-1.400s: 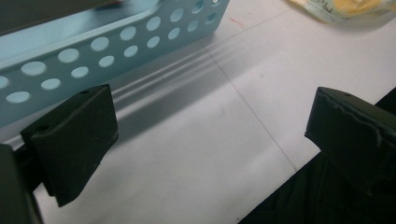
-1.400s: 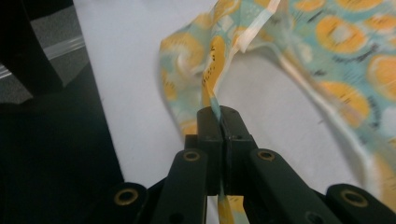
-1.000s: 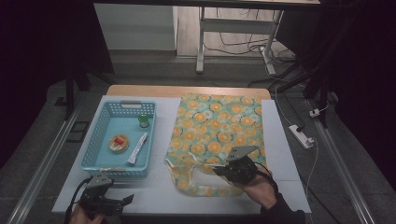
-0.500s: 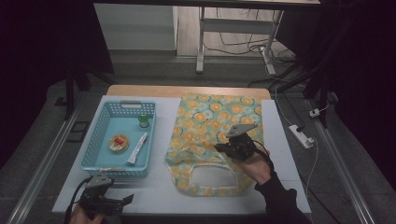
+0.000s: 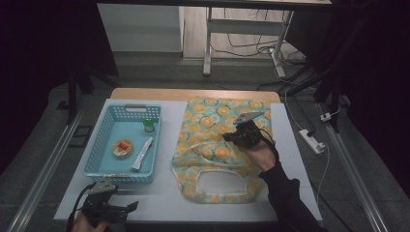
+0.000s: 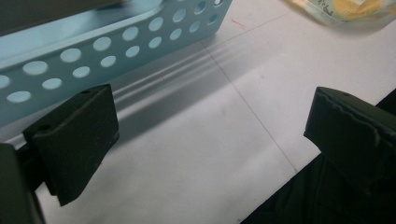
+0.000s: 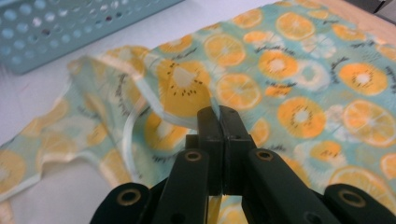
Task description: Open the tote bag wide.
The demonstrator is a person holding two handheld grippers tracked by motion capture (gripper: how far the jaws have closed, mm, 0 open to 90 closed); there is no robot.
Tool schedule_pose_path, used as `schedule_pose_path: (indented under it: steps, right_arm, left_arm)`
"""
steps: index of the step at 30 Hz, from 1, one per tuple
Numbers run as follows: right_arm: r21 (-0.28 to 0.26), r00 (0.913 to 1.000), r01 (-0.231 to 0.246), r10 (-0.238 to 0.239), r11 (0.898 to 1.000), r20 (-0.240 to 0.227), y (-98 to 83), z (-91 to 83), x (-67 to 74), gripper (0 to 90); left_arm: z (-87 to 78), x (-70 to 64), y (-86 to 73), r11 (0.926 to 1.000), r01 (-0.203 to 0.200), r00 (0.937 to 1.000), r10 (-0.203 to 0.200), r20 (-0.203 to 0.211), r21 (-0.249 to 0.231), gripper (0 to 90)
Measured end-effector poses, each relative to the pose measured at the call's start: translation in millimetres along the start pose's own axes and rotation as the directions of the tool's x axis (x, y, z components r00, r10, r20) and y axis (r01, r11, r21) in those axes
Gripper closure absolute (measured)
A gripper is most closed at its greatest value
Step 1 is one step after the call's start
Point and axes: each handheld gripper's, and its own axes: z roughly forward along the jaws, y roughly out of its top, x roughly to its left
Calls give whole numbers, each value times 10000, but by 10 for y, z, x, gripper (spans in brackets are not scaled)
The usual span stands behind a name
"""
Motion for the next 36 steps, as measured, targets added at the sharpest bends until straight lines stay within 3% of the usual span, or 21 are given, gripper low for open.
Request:
schedule_pose_path:
  steps: [7, 13, 18, 28, 36]
  right_arm:
    - [-69, 9999, -75, 76, 9999, 133, 94, 104, -189, 887]
    - [4, 9984, 54, -54, 10000, 558, 148, 211, -326, 887]
    - [-57, 9963, -140, 145, 9999, 842, 166, 310, -451, 886]
    - [794, 9933, -624, 541, 9949, 1023, -87, 634, -609, 877]
    - [1145, 9931, -693, 577, 9910, 1019, -168, 717, -601, 826]
  left_arm:
    - [-1, 0, -1, 10000, -11, 10000, 11, 15, -17, 31]
    - [-1, 2, -1, 10000, -6, 10000, 6, 38, -20, 31]
    - [0, 3, -2, 10000, -2, 10000, 2, 41, -24, 31]
    - [1, -2, 1, 10000, -44, 10000, 44, 33, 7, 31]
    - [-2, -5, -2, 10000, -87, 10000, 87, 42, -21, 32]
